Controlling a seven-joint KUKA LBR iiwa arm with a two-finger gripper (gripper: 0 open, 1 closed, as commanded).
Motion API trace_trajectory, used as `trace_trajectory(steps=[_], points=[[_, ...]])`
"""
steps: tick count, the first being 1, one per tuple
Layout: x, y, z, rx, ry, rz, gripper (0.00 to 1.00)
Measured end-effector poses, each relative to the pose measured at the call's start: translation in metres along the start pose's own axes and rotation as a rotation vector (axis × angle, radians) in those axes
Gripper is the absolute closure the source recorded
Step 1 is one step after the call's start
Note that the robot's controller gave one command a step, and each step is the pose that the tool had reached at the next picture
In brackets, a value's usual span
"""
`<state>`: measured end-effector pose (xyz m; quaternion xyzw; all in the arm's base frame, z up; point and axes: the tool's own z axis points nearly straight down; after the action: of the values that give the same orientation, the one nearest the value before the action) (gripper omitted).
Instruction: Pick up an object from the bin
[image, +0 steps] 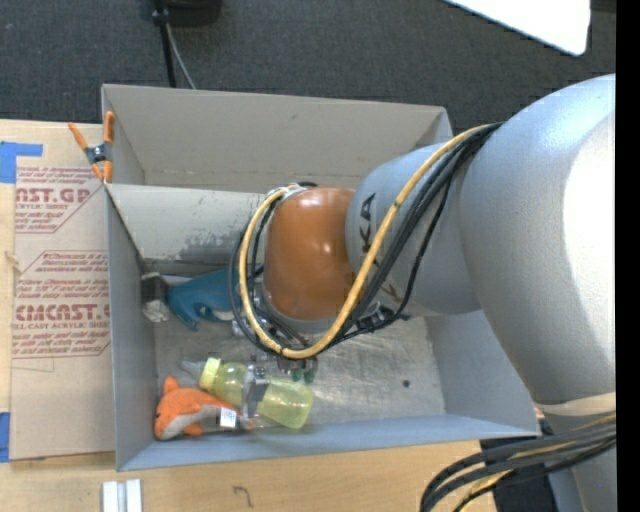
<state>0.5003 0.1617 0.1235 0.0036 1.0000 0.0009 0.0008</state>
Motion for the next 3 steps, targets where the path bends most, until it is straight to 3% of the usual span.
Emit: trace_trajectory(steps=[1,2,3], points=[[0.013,-0.003,0.043,0.0,0.001,0.223,0.0],[0.01,-0.018,0.049,-0.005,-0.01,0.104,1.0],[0.01,-0.018,0.049,-0.005,-0.01,0.104,1.0]])
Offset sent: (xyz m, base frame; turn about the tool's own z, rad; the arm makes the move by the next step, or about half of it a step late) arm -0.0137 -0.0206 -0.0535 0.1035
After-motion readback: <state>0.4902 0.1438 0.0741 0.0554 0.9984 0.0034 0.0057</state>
